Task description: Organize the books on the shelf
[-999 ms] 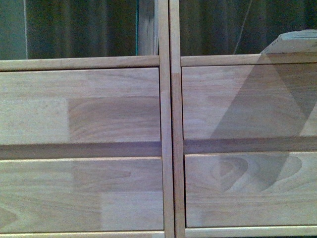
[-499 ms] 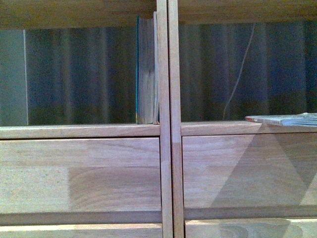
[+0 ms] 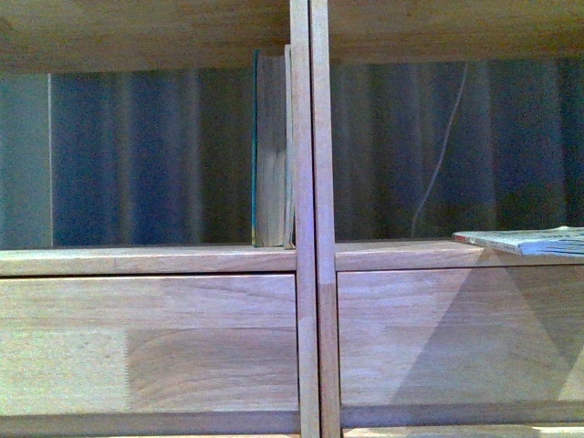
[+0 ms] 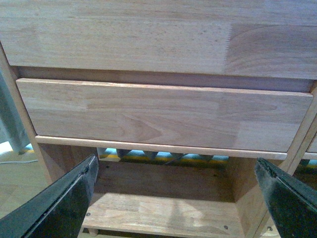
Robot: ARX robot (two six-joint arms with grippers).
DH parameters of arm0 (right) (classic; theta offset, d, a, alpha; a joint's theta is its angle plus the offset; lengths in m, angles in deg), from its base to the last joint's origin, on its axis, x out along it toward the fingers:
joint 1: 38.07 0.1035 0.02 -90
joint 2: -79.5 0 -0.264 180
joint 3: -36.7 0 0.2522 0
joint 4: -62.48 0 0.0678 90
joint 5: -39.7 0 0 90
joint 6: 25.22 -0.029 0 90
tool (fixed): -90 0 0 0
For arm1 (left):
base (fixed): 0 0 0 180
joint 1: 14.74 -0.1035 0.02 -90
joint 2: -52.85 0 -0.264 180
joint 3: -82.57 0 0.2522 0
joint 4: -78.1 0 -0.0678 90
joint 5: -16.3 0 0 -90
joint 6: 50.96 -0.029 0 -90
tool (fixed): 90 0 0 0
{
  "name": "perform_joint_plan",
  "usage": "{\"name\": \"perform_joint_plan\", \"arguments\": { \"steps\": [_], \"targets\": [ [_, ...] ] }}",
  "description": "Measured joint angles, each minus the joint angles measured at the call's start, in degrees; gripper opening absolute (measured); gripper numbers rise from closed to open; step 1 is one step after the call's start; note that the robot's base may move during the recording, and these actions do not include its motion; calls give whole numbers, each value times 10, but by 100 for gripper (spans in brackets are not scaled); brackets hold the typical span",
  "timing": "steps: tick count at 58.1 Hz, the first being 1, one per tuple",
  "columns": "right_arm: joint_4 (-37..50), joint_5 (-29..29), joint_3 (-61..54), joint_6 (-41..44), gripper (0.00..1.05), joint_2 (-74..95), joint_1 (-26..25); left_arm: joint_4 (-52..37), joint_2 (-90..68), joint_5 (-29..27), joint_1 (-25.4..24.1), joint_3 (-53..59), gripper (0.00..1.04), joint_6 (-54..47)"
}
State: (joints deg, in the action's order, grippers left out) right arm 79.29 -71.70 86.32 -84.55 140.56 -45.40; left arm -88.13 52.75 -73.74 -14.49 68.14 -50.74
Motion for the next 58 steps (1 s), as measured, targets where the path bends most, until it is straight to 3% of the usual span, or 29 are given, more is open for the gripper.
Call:
{"name": "perform_joint_plan", "arguments": {
  "steps": [9, 27, 33, 58],
  "targets": [
    [23, 38, 76, -82, 98, 80, 10, 0, 0, 0, 0, 0, 97, 0],
    [-18, 83, 161, -134, 97, 185, -1, 0, 0, 0, 0, 0, 97, 0],
    [-35, 97, 174, -134, 76, 192, -1, 0, 0, 0, 0, 0, 97, 0],
    [-13, 68, 149, -130, 13, 157, -9, 0, 0, 0, 0, 0, 97, 0]
  ]
}}
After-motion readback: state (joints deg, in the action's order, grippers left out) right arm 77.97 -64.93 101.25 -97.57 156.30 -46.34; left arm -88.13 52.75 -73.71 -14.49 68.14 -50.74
